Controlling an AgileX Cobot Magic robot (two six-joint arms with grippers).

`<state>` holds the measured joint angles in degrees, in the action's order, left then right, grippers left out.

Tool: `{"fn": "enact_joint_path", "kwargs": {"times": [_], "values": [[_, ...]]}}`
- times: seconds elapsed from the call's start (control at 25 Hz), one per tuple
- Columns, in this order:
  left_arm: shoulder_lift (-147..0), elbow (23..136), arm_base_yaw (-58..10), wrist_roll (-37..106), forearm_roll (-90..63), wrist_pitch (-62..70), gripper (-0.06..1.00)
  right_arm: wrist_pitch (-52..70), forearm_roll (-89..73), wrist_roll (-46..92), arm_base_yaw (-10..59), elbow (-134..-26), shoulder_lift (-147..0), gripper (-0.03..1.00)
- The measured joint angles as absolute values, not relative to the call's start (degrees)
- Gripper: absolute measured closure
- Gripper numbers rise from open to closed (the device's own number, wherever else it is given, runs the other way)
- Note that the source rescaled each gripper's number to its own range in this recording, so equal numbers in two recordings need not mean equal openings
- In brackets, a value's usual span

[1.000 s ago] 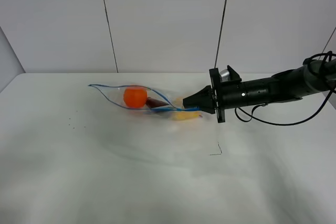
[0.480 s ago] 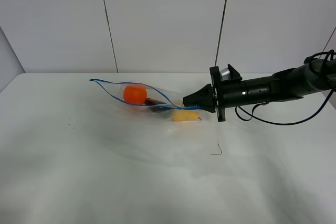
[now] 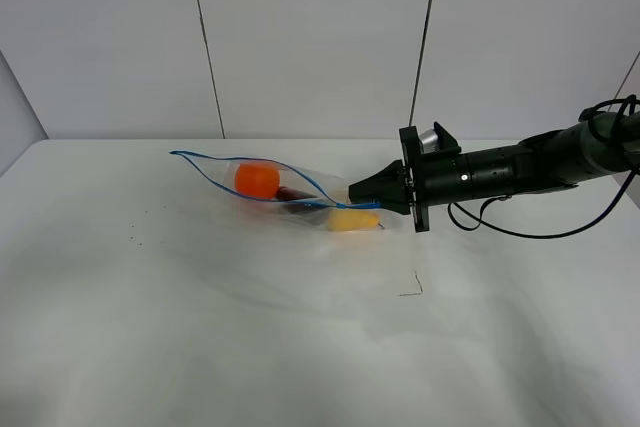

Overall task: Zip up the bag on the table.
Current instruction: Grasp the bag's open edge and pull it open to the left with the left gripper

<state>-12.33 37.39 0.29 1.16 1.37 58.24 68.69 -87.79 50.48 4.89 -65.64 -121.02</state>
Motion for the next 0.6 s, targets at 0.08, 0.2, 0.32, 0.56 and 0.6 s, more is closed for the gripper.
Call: {"fn": "enact_joint_path", "kwargs": {"times": [0.08,0.2,0.32,0.56,0.6], "values": [[-19.25,41.55,0.29,3.71,1.03,57.09,-0.05,68.69,-87.79,50.48,4.89,-65.64,-121.02,0.97],[-29.39,46.90,0.29,8.68,0.96,56.36,-0.05,68.69,-87.79,50.48,4.89,-65.64,-121.02,0.97],[-39.14,50.03,0.29,13.28,0.49,54.45,-0.03,68.69,-87.79,50.48,4.89,-65.64,-121.02,0.97],[-55.83,50.51,0.23,24.67,0.39,45.33,-0.02,68.70,-87.79,50.48,4.89,-65.64,-121.02,0.97],[-58.16,50.51,0.05,27.16,0.42,43.23,-0.02,68.70,-87.79,50.48,4.89,-65.64,-121.02,0.97]]}}
